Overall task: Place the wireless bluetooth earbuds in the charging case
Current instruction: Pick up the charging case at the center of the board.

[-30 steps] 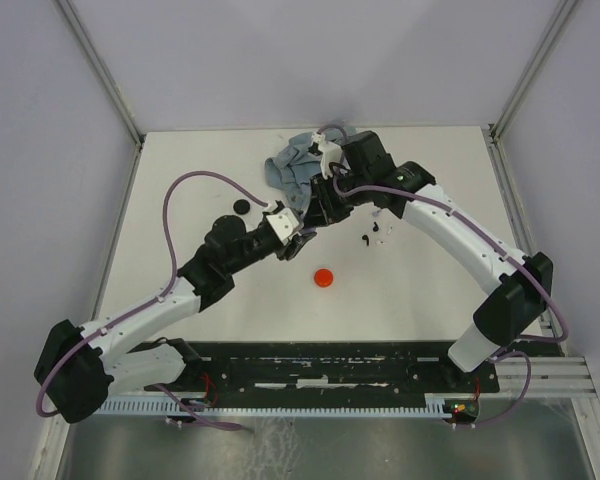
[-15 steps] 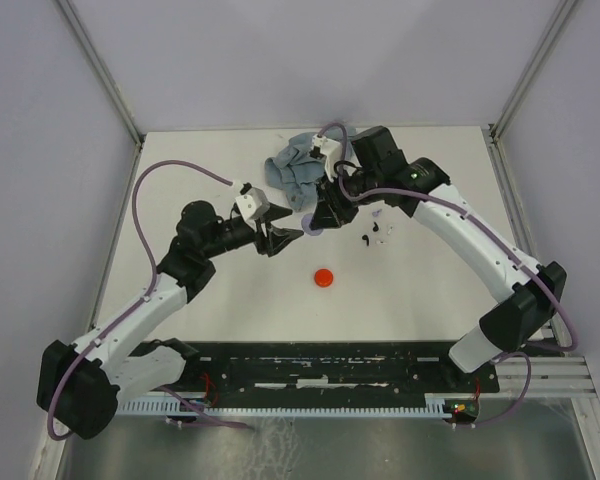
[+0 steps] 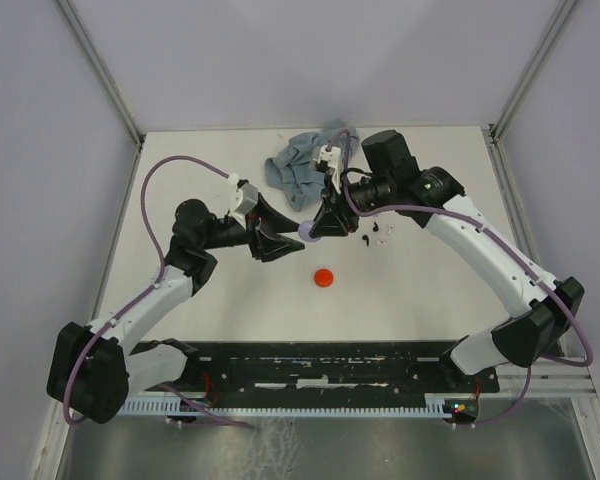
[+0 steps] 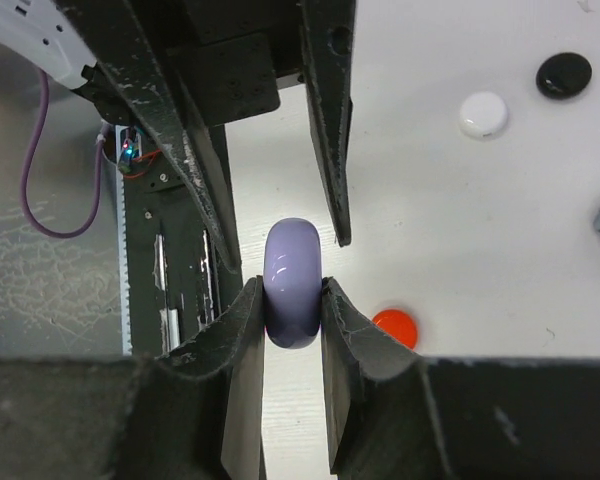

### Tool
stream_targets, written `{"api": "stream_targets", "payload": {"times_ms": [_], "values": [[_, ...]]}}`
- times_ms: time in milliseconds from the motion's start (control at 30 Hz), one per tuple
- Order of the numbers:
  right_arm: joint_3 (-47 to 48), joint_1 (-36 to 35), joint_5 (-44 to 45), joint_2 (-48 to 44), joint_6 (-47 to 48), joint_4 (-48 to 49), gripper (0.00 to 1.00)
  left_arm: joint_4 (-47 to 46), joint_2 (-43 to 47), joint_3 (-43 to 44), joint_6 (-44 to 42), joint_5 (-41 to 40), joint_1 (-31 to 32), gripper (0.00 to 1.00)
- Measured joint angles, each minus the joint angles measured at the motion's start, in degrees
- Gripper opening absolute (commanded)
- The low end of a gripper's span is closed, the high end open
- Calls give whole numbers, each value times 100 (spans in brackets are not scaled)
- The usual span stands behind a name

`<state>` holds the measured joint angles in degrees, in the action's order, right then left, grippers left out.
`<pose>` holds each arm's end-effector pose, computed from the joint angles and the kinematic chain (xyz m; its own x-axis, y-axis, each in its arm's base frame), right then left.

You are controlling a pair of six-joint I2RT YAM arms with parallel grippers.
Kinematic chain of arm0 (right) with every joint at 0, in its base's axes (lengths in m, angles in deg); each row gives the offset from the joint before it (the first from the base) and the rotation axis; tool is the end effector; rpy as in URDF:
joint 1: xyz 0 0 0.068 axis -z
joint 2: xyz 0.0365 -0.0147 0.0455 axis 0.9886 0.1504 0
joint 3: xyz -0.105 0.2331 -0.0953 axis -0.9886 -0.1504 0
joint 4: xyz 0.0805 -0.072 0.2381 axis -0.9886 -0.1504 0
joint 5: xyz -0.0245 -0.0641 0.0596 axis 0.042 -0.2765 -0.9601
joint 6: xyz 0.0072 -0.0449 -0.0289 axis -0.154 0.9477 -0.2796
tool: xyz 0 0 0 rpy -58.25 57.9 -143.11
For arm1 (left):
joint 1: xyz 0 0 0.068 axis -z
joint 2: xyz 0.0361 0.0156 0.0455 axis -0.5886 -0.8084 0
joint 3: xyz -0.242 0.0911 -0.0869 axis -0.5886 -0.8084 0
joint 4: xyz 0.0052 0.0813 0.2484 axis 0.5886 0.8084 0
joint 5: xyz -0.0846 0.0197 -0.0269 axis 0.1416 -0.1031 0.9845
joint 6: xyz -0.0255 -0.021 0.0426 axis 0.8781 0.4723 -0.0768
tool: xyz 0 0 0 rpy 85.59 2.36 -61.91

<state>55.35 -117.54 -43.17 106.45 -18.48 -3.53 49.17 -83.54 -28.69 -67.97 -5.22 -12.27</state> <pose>0.2390 0.2053 0.3995 -0.3528 -0.4050 -0.8435 -0.9344 0.1997 0.2949 0.2105 -0.1261 0.3115 -0.1290 -0.0929 -0.9873 0.9838 0.1129 -0.1391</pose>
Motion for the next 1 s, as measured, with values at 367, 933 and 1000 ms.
{"api": "stream_targets", "payload": {"times_ms": [367, 933, 1000], "values": [[-402, -2, -315, -260, 658, 442, 2, -984, -341, 11, 942, 378, 2, 48], [-404, -2, -407, -275, 798, 479, 2, -1259, -601, 15, 1106, 387, 142, 38], [-404, -2, -411, -278, 793, 479, 2, -1263, -616, 22, 1106, 378, 162, 31]]}}
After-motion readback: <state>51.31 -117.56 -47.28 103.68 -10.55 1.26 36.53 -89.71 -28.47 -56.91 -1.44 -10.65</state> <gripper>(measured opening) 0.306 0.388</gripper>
